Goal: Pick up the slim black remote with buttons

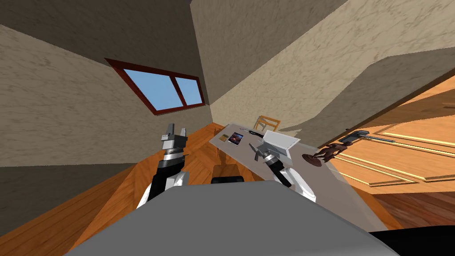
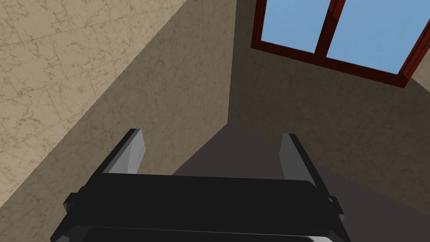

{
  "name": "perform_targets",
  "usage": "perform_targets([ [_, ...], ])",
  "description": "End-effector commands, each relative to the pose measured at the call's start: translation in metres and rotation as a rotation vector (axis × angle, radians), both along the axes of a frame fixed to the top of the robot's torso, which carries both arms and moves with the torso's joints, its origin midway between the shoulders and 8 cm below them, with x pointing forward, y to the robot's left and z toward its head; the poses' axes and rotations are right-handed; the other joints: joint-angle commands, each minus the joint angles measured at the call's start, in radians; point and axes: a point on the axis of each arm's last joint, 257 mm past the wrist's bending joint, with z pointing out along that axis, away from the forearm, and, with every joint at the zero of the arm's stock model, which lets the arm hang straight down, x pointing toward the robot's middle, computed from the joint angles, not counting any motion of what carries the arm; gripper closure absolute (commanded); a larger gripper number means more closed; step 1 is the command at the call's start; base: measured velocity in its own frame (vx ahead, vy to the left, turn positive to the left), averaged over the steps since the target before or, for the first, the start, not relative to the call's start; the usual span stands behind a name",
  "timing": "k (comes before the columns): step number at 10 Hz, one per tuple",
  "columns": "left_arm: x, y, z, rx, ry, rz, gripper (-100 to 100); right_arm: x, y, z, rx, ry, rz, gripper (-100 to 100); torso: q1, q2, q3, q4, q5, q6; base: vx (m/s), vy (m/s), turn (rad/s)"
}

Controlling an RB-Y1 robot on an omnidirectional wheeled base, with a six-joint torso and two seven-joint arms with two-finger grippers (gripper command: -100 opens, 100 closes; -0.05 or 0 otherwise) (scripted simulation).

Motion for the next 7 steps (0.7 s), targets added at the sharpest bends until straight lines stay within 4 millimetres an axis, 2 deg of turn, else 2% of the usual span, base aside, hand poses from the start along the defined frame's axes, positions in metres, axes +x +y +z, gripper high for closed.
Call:
perform_targets([
  [1, 0.000, 0.000, 0.000, 0.000, 0.000, 0.000, 0, -0.002, -0.013, -0.023, -0.096, 0.034, -0.009, -100, 0.000, 0.000, 0.000, 0.000, 0.000, 0.000, -0.017, -0.016, 0.311],
  [2, 0.000, 0.000, 0.000, 0.000, 0.000, 0.000, 0, -0.002, -0.012, -0.028, -0.124, 0.041, -0.005, -100, 0.000, 0.000, 0.000, 0.000, 0.000, -0.001, -0.020, -0.027, 0.207],
  [3, 0.000, 0.000, 0.000, 0.000, 0.000, 0.000, 0, -0.002, -0.011, -0.029, -0.131, 0.043, -0.003, -100, -0.001, 0.000, 0.000, 0.000, 0.000, 0.000, -0.011, -0.014, -0.017],
  [4, 0.000, 0.000, 0.000, 0.000, 0.000, 0.000, 0, -0.005, -0.026, -0.048, -0.218, 0.071, -0.008, -100, 0.000, 0.000, 0.000, 0.000, 0.000, 0.000, -0.024, -0.010, 0.336],
  [5, 0.000, 0.000, 0.000, 0.000, 0.000, 0.000, 0, -0.006, -0.026, -0.055, -0.246, 0.085, -0.004, -100, 0.000, 0.000, 0.000, 0.000, 0.000, -0.001, -0.021, -0.025, 0.171],
  [6, 0.000, 0.000, 0.000, 0.000, 0.000, 0.000, 0, -0.009, -0.042, -0.069, -0.321, 0.103, -0.006, -100, -0.001, 0.000, 0.000, 0.000, 0.000, 0.000, -0.025, -0.028, 0.325],
  [7, 0.000, 0.000, 0.000, 0.000, 0.000, 0.000, 0, -0.011, -0.043, -0.080, -0.346, 0.125, -0.004, -100, -0.001, 0.000, 0.000, 0.000, 0.000, -0.001, -0.020, -0.030, 0.157],
])
